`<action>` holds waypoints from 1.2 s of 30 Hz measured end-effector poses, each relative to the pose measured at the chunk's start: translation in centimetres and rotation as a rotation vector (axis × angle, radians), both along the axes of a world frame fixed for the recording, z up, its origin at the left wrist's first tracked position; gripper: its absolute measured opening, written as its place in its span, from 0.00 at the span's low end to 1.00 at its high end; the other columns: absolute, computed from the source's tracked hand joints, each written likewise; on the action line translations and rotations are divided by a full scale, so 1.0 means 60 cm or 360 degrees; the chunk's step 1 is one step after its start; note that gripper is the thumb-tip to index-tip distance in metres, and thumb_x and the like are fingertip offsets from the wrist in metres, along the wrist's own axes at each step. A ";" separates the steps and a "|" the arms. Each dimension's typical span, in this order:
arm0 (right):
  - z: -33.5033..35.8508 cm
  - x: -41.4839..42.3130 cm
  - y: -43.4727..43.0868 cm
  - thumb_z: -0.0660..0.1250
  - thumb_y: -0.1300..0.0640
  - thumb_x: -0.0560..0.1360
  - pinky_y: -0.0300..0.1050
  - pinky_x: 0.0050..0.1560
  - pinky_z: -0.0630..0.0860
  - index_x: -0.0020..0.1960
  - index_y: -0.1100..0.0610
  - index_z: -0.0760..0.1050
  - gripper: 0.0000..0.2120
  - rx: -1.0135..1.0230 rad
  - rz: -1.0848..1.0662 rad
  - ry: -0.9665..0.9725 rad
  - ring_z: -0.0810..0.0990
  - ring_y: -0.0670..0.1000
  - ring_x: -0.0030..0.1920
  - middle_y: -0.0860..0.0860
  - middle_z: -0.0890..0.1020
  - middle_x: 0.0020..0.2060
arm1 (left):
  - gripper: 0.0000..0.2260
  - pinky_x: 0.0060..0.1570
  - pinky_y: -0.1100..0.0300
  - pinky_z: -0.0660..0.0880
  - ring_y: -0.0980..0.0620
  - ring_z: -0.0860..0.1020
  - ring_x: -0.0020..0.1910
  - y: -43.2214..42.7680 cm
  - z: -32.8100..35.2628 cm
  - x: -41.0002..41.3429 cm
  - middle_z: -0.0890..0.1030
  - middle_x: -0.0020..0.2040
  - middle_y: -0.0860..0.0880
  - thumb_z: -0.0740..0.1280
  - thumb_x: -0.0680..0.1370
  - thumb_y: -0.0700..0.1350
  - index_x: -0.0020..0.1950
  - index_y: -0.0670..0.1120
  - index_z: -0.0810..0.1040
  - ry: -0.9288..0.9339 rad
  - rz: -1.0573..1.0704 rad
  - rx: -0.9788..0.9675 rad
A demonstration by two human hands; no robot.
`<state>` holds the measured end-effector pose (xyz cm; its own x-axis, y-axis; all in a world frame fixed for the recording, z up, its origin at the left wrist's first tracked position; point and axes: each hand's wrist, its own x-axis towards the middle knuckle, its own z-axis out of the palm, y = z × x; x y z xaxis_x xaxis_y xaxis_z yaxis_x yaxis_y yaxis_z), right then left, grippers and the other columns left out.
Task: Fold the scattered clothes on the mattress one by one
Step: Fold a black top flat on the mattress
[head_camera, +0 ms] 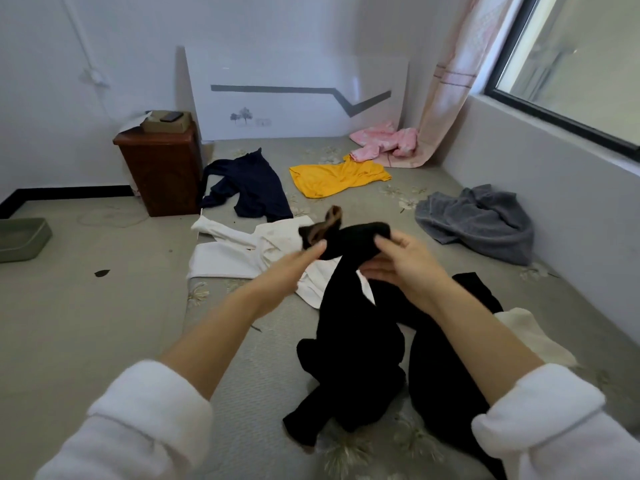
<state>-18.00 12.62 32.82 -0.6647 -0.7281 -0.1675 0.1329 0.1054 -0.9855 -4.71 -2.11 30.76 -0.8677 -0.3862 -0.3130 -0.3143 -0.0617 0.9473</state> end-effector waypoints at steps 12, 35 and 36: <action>0.135 -0.041 0.032 0.53 0.60 0.82 0.46 0.45 0.82 0.50 0.60 0.76 0.12 -0.0647 -0.0187 -0.0169 0.85 0.54 0.43 0.54 0.85 0.40 | 0.10 0.48 0.60 0.75 0.54 0.81 0.48 0.054 -0.171 0.007 0.84 0.48 0.50 0.59 0.82 0.43 0.56 0.47 0.79 0.0057 -0.0047 -0.0171; -0.045 -0.006 0.018 0.63 0.73 0.72 0.44 0.45 0.69 0.44 0.66 0.73 0.05 0.0257 0.0631 0.0617 0.75 0.48 0.41 0.55 0.75 0.37 | 0.11 0.48 0.66 0.74 0.57 0.78 0.49 -0.016 -0.026 0.040 0.80 0.53 0.50 0.68 0.76 0.44 0.58 0.53 0.78 0.0394 0.0145 -0.0564; -0.033 -0.008 0.021 0.61 0.75 0.73 0.40 0.43 0.69 0.41 0.62 0.73 0.10 0.0215 0.0644 0.0584 0.75 0.45 0.39 0.51 0.75 0.36 | 0.13 0.50 0.63 0.74 0.56 0.78 0.50 -0.026 -0.053 0.057 0.79 0.56 0.48 0.67 0.74 0.43 0.59 0.53 0.77 0.0257 0.0214 -0.0415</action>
